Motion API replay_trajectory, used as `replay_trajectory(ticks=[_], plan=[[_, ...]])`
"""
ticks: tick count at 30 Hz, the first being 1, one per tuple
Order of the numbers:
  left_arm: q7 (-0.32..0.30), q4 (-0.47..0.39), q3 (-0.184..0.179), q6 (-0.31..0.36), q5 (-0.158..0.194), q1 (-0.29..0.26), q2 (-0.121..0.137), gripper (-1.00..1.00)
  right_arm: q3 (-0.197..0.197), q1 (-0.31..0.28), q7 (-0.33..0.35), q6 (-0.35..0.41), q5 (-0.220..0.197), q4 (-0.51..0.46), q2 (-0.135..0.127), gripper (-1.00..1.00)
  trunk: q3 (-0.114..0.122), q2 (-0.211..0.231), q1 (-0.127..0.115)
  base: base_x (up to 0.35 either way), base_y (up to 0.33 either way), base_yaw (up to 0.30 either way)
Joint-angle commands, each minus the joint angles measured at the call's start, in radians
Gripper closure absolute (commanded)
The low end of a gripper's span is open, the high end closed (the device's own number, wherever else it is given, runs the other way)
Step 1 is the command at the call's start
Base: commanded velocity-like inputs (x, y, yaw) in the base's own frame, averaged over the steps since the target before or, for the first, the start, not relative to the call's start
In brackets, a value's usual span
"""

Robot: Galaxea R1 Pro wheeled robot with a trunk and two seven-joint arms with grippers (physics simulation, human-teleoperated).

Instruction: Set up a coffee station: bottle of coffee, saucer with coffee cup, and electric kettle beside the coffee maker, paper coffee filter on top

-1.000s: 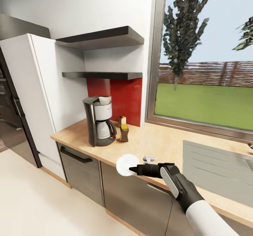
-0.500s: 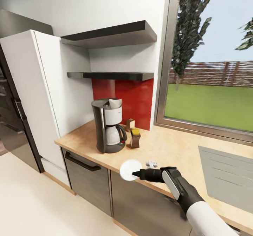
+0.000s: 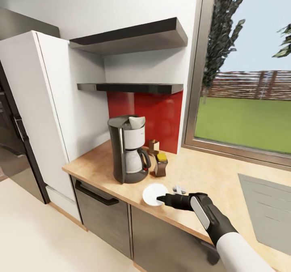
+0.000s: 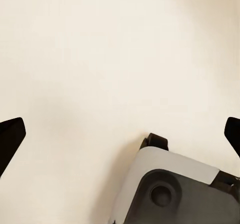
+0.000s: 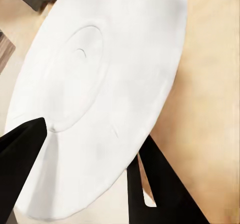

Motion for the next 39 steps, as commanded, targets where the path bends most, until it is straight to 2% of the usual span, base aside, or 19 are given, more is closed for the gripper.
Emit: replay_trajectory(ticks=[1, 6, 26, 31, 39], plan=[[0.001, -0.001, 0.003, 0.003, 0.004, 0.000, -0.001, -1.00, 0.000, -0.001, -0.003, 0.004, -0.001, 0.008, 0.000, 1.00, -0.002, -0.001, 0.000, 0.249, 0.000, 0.000], [0.001, -0.001, 0.004, 0.003, 0.004, 0.000, -0.001, -1.00, -0.001, -0.001, -0.007, 0.004, -0.001, 0.013, 0.000, 1.00, -0.002, -0.001, 0.000, 0.235, 0.000, 0.000], [0.001, 0.000, 0.004, 0.002, 0.004, 0.000, -0.001, -1.00, -0.001, -0.001, -0.007, 0.004, -0.001, 0.039, 0.000, 1.00, -0.002, -0.001, 0.000, 0.066, 0.055, 0.000], [0.001, 0.005, 0.004, 0.002, 0.004, 0.000, -0.001, -1.00, -0.057, -0.001, -0.007, 0.004, 0.000, 0.039, 0.000, 1.00, -0.002, -0.001, 0.000, 0.087, 0.014, 0.000], [0.001, 0.005, 0.003, 0.002, 0.004, 0.000, -0.001, -1.00, -0.062, -0.001, -0.007, 0.004, 0.001, 0.042, 0.000, 1.00, -0.002, -0.001, 0.000, 0.118, 0.053, 0.000]])
